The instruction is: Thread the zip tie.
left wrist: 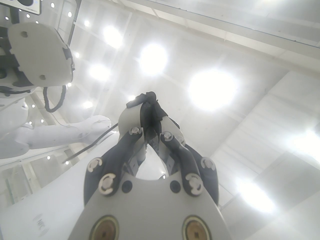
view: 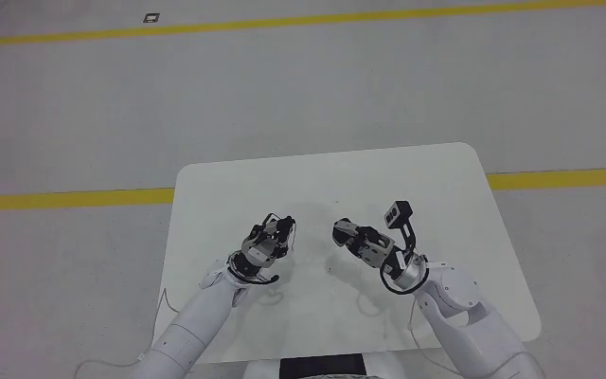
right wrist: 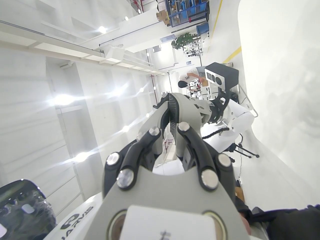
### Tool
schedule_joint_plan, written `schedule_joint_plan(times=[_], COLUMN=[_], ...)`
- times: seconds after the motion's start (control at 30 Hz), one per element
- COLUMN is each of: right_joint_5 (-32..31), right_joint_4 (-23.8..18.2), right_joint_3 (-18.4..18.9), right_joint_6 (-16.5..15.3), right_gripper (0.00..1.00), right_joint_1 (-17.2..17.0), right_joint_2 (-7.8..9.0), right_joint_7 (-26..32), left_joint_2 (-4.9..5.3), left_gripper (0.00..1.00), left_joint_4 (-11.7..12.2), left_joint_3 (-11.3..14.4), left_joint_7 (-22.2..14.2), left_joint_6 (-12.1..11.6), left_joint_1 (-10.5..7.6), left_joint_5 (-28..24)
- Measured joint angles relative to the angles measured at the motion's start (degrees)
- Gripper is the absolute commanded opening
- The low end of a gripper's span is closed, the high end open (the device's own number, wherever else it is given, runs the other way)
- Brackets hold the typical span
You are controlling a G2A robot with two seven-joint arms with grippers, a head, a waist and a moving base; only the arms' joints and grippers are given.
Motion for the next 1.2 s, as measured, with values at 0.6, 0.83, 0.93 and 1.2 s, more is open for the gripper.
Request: schedule_joint_plan(times=[0.6, 0.83, 0.93, 1.2], right_joint_5=[-0.4, -11.0, -11.8, -15.4], right_joint_4=[-0.4, -3.0, -4.4, -7.8], right_joint_3=[0.8, 5.7, 8.4, 14.9], right_joint_6=[-4.4, -7.8, -9.4, -12.1], right_gripper=[1.00, 1.00, 1.00, 1.00], right_joint_1=[0.2, -1.5, -3.1, -6.3], right_joint_2=[-0.05, 0.77, 1.07, 1.69], right_joint_7=[-0.4, -3.5, -4.0, -5.7], left_joint_2=[0.00, 1.40, 2.00, 3.05], left_gripper=[0.00, 0.00, 0.00, 0.00], left_joint_4=[0.0, -3.4, -5.9, -10.9], left_joint_3=[0.0, -1.2, -2.3, -4.4], left_joint_7=[0.0, 1.8, 1.8, 2.9], left_joint_6=[0.0, -2.7, -2.3, -2.1], left_joint_1=[0.00, -0.89, -0.23, 0.80], left_joint_5=[0.0, 14.2, 17.7, 22.4])
